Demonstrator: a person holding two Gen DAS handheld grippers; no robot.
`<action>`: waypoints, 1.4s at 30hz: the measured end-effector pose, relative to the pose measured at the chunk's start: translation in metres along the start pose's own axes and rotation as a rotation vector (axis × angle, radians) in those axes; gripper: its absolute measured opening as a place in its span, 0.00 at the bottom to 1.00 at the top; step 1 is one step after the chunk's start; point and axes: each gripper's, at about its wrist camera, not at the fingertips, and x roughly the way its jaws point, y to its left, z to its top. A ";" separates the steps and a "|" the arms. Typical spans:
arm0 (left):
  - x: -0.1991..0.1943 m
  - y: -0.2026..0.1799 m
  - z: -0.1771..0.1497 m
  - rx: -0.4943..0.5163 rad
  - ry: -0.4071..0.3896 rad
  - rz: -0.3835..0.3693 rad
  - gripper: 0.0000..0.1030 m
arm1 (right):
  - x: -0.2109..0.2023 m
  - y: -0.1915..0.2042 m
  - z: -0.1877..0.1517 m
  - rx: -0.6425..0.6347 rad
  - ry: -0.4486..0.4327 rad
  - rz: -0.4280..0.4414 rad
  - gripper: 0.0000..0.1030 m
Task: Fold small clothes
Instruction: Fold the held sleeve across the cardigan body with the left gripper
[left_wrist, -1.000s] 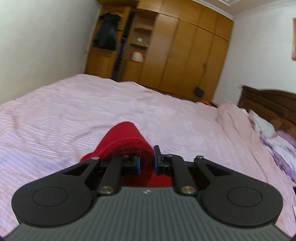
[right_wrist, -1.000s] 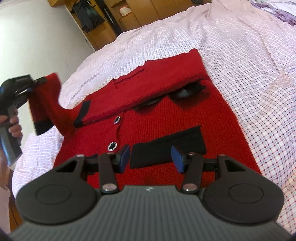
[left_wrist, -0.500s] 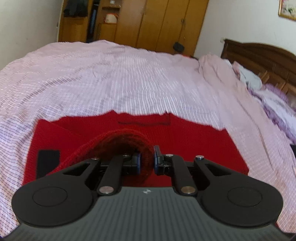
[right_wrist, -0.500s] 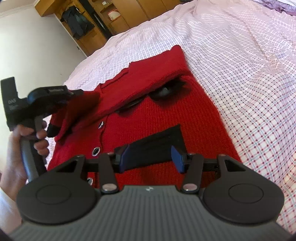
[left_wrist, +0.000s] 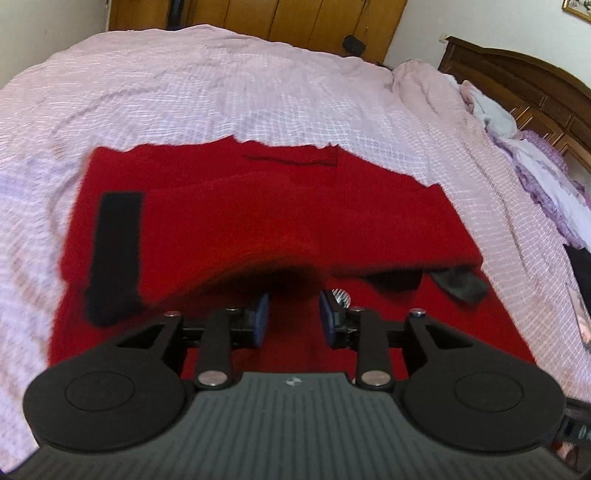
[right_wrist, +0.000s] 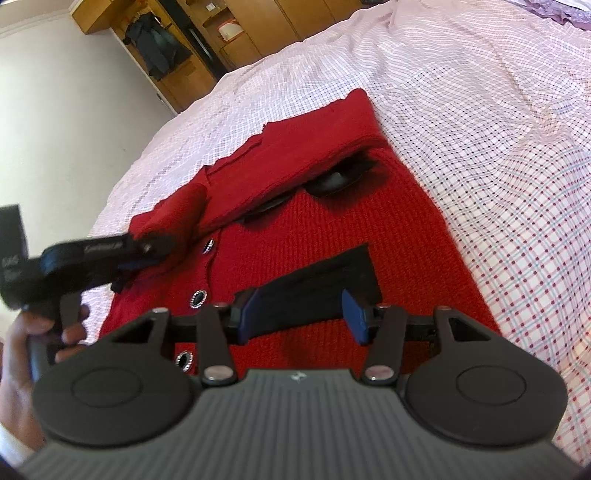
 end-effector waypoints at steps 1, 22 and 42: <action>-0.006 0.003 -0.004 0.001 0.002 0.014 0.33 | 0.000 0.001 0.000 0.000 0.002 0.001 0.52; -0.066 0.081 -0.041 -0.115 -0.050 0.279 0.34 | 0.018 0.081 0.046 -0.191 0.072 0.068 0.52; -0.042 0.110 -0.038 -0.195 -0.051 0.283 0.34 | 0.133 0.147 0.077 -0.196 0.182 0.062 0.63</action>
